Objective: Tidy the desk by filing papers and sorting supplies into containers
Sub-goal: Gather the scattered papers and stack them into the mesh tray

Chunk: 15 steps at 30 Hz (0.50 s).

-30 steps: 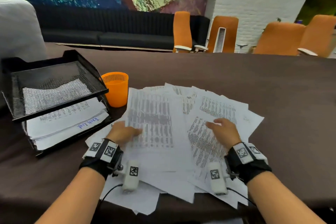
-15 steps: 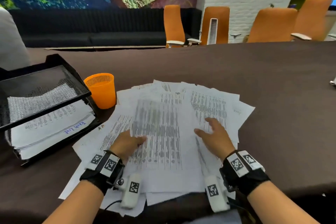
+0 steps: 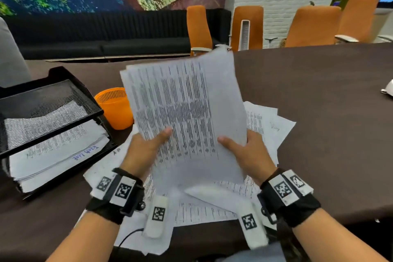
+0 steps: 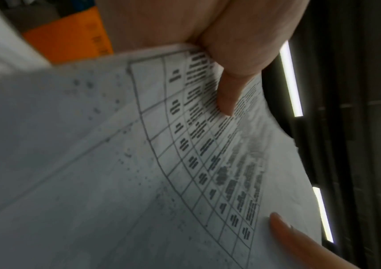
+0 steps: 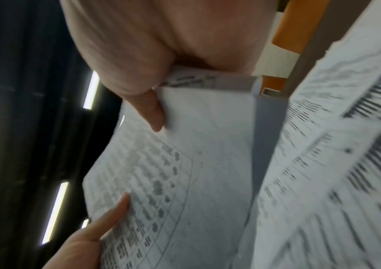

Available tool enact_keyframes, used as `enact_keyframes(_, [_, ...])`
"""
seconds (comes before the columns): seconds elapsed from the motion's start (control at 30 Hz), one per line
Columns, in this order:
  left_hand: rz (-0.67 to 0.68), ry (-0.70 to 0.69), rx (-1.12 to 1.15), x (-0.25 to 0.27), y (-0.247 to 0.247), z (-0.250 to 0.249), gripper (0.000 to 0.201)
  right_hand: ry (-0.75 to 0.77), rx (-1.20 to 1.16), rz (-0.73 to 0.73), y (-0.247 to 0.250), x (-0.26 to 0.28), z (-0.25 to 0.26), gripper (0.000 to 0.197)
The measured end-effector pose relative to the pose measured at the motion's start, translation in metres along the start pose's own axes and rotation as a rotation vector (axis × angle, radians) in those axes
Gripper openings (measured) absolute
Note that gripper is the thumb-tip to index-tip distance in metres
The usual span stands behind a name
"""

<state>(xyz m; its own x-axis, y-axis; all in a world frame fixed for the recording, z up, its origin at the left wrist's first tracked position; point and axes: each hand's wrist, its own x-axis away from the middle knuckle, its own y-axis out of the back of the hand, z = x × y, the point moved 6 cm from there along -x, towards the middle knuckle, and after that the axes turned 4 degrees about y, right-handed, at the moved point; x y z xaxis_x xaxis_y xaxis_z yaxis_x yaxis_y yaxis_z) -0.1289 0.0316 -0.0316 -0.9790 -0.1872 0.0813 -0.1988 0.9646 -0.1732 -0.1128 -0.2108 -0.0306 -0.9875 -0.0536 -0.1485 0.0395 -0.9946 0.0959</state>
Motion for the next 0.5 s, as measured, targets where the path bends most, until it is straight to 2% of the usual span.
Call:
enact_keyframes(0.07, [-0.018,-0.166,0.042,0.013,0.0,-0.034,0.031,0.088,-0.048,-0.027,0.008,-0.001,0.018,0.015])
enact_keyframes(0.13, [0.028,-0.247,0.093,0.021,-0.001,-0.05,0.032,0.148,-0.077,-0.012,0.011,-0.001,0.028,0.019])
enact_keyframes(0.2, [0.128,-0.269,0.067,0.024,-0.006,-0.05,0.039,0.173,-0.087,0.012,0.011,-0.001,0.03,0.026])
enact_keyframes(0.33, [0.164,-0.088,-0.149,0.009,-0.005,0.005,0.076,0.166,0.032,0.096,0.009,-0.003,0.016,0.041])
enact_keyframes(0.43, [0.105,0.076,-0.344,-0.01,0.01,0.052,0.103,0.106,0.076,0.139,0.007,-0.003,-0.001,0.046])
enact_keyframes(0.5, [0.082,0.151,-0.391,-0.017,0.013,0.062,0.111,0.097,0.075,0.134,0.005,-0.002,-0.004,0.046])
